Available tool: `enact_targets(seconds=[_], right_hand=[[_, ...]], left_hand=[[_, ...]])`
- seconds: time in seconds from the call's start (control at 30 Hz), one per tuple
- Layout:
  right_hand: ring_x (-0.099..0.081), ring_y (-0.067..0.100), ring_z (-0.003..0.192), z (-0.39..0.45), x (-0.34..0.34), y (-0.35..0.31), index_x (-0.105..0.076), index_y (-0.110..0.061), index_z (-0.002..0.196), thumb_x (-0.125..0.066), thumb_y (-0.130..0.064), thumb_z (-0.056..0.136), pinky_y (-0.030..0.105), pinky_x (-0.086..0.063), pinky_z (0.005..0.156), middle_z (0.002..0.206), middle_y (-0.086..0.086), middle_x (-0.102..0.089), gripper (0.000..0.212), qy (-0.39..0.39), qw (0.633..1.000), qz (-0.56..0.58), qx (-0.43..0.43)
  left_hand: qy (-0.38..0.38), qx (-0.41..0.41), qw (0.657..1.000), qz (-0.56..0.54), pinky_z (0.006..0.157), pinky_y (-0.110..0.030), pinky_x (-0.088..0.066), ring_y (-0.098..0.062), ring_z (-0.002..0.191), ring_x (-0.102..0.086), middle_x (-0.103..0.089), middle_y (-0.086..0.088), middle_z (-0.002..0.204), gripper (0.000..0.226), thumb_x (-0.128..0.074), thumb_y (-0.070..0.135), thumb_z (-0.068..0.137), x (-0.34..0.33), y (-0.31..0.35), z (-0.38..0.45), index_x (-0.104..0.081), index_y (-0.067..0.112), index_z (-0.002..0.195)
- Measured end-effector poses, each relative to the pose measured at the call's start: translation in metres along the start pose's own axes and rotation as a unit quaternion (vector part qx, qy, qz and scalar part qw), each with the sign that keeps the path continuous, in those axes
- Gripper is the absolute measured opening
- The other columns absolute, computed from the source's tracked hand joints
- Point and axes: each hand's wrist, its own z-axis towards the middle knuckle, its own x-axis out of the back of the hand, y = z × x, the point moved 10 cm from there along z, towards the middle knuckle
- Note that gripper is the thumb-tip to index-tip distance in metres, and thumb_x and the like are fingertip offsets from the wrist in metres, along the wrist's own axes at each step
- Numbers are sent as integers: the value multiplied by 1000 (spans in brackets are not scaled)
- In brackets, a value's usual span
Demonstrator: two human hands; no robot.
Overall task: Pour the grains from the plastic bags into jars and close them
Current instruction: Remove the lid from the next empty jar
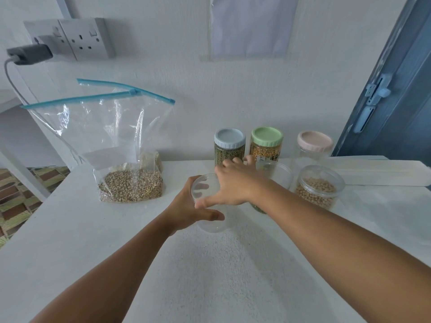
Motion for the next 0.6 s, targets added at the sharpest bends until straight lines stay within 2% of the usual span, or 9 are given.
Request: enact_targets(seconds=[0.1,0.17,0.2,0.27,0.33,0.4,0.5,0.57,0.6], right_hand=[[-26,29,142,2,-3,-6,-38,-26,153,-62,-86,71,55,-11,118,151,0,-39,105,-32,998,27,43],[-12,28,151,4,-8,-2,-21,-33,162,-68,-79,71,56,0,122,163,-5,-25,112,-88,993,49,58],[-8,29,153,5,-10,1,-16,-33,164,-66,-83,70,57,3,123,167,-6,-19,117,-101,992,52,54],[-10,32,154,7,-10,3,-19,-28,164,-49,-99,67,60,0,123,168,3,-19,123,-90,995,40,29],[-25,34,147,5,-7,-2,-36,-21,156,-37,-104,66,60,-8,121,159,10,-34,122,-45,999,13,10],[-32,32,141,4,-5,-9,-43,-20,148,-46,-97,71,59,-12,119,150,6,-42,109,-16,1000,14,21],[-17,29,150,4,-6,-10,-30,-30,159,-64,-79,75,59,-1,122,160,1,-31,103,-71,994,54,55],[-7,28,155,5,-7,-5,-17,-30,164,-63,-84,74,60,6,123,167,-1,-20,114,-96,992,57,54],[-7,30,155,6,-7,-3,-18,-27,164,-57,-91,72,61,7,123,168,2,-19,118,-95,993,50,44]], left_hand=[[6,-9,1000,3,100,-20,-42,9,124,-48,-49,18,137,106,-101,26,61,-1,3,-1,-38,33,145],[9,-8,1000,1,96,-17,-41,10,123,-48,-48,19,137,103,-100,23,63,0,2,-1,-38,33,144],[8,-8,1000,1,96,-19,-42,8,124,-48,-49,19,137,103,-100,24,62,0,4,-1,-38,34,144],[3,-10,1000,2,101,-27,-47,1,127,-50,-50,16,136,108,-102,31,59,-1,4,-1,-37,34,145],[-1,-6,1000,3,103,-31,-49,-3,129,-51,-51,14,137,114,-102,40,54,-1,2,-1,-36,35,146],[-1,-10,1000,-1,101,-27,-46,1,128,-49,-50,15,138,112,-103,37,56,-2,5,-2,-36,34,145],[2,-15,1000,-1,96,-19,-42,6,125,-47,-47,18,140,105,-101,26,62,-2,4,-2,-36,34,145],[6,-17,1000,-2,98,-22,-44,4,126,-48,-48,17,139,107,-101,31,61,-1,4,-1,-36,35,145],[4,-15,1000,0,100,-26,-46,1,127,-50,-49,16,139,108,-102,34,60,-2,4,-1,-36,36,146]])
